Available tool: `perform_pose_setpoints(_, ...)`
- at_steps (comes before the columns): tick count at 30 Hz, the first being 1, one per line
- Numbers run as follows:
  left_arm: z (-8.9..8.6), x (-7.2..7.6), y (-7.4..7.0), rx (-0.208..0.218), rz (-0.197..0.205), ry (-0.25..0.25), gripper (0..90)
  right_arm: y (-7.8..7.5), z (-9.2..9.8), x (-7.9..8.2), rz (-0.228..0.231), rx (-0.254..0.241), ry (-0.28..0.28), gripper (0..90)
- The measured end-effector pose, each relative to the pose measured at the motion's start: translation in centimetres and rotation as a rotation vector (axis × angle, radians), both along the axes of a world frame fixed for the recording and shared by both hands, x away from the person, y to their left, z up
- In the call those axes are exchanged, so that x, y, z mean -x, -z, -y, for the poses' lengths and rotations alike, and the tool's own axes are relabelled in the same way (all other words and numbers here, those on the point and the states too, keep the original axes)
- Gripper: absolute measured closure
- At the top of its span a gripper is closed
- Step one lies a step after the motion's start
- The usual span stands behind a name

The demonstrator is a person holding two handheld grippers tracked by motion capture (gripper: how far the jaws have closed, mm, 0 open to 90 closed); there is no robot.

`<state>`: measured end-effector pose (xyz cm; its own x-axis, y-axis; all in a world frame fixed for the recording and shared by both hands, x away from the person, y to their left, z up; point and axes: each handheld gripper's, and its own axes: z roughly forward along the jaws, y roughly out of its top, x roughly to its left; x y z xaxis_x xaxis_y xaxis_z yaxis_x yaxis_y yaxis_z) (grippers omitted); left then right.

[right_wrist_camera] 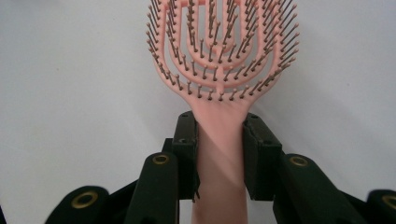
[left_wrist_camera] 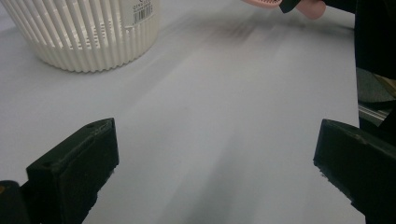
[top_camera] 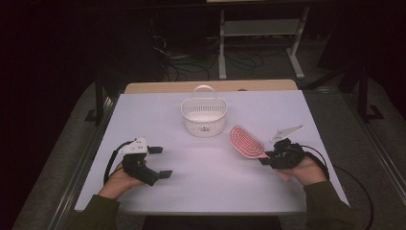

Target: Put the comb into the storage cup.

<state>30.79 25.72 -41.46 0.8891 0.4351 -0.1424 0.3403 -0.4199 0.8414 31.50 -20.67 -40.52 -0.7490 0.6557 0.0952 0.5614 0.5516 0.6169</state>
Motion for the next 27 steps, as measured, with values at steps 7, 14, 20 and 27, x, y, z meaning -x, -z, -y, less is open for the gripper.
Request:
perform_pose_setpoints(7, 0.1, 0.0, 0.0, -0.005, 0.004, 0.001, 0.0, -0.2, -0.6, 0.3, 0.017, -0.011, -0.023, 68.8)
perform_pose_setpoints(14, 0.1, 0.0, -0.1, -0.007, 0.008, -0.004, 0.0, -0.4, -1.0, 0.4, 0.04, -0.017, -0.043, 68.8)
perform_pose_setpoints(20, 0.3, 0.1, -0.1, -0.013, 0.011, -0.005, 0.0, -0.6, -1.4, 0.7, 0.053, -0.026, -0.065, 68.8)
perform_pose_setpoints(27, 0.5, 0.0, -0.1, -0.017, 0.007, -0.014, 0.0, -0.8, -2.2, 0.8, 0.071, -0.041, -0.091, 68.9)
